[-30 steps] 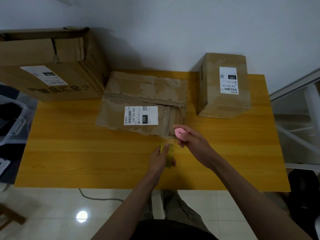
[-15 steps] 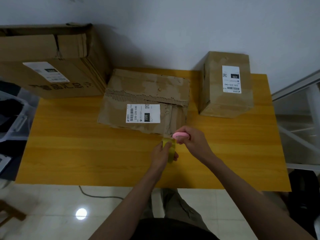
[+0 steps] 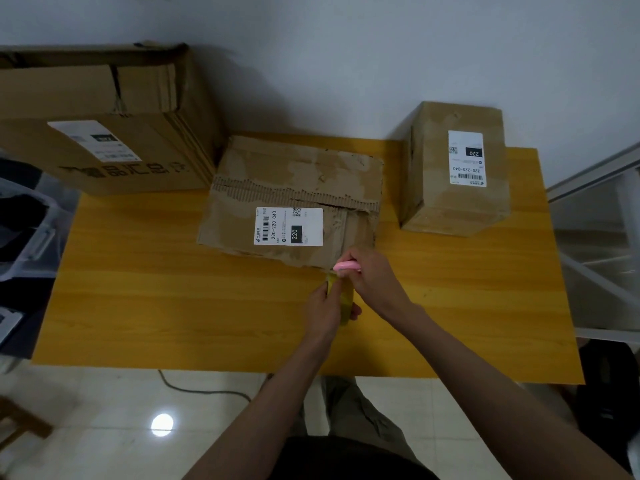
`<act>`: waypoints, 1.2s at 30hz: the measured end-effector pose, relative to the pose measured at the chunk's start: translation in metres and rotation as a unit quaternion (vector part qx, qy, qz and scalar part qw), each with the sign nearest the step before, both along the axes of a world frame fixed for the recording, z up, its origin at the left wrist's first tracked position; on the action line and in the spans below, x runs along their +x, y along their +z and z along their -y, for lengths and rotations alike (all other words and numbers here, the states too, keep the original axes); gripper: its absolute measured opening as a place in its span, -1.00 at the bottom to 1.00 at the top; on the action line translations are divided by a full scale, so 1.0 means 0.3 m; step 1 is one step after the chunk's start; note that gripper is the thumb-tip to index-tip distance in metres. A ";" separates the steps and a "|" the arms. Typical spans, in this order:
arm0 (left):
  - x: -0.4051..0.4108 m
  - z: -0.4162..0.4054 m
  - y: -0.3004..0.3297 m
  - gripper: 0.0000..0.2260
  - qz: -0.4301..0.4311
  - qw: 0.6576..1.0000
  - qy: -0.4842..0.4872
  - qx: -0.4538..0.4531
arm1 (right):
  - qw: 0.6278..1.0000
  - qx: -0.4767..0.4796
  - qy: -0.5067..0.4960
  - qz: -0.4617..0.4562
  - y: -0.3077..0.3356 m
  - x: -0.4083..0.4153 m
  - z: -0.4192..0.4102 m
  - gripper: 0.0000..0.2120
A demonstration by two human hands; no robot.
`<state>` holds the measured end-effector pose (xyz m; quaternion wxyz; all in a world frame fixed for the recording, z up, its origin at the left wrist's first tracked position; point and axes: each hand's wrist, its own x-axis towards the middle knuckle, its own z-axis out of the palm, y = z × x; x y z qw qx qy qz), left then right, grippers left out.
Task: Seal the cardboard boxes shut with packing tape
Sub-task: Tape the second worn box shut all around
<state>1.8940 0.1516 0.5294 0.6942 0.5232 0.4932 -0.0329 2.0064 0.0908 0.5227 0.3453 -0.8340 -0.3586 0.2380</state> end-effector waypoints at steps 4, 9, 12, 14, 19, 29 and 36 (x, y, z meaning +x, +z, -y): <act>0.001 0.000 -0.004 -0.58 0.003 1.000 -0.003 0.005 | 1.000 -0.012 0.026 0.012 0.002 0.004 -0.008 -0.94; 0.006 -0.007 -0.007 -0.62 0.002 1.000 -0.005 0.007 | 0.998 -0.026 0.050 0.035 0.003 0.015 -0.005 -0.94; 0.004 -0.007 -0.008 -0.63 -0.001 1.000 -0.005 -0.002 | 0.997 -0.030 0.055 0.046 0.002 0.017 -0.002 -0.93; 0.004 -0.006 -0.009 -0.64 -0.004 1.000 -0.005 -0.003 | 0.996 -0.032 0.058 0.057 0.003 0.015 0.000 -0.93; 0.007 -0.006 -0.002 -0.63 -0.010 1.000 0.001 0.000 | 0.995 -0.033 0.060 0.066 0.004 0.016 0.003 -0.94; 0.002 -0.001 0.007 -0.61 -0.017 1.000 -0.007 0.001 | 0.989 -0.076 0.089 0.093 0.025 0.012 0.002 -0.97; 0.003 0.004 0.013 -0.55 -0.021 1.000 -0.018 0.010 | 0.964 -0.183 0.139 0.136 0.079 0.011 -0.053 -0.91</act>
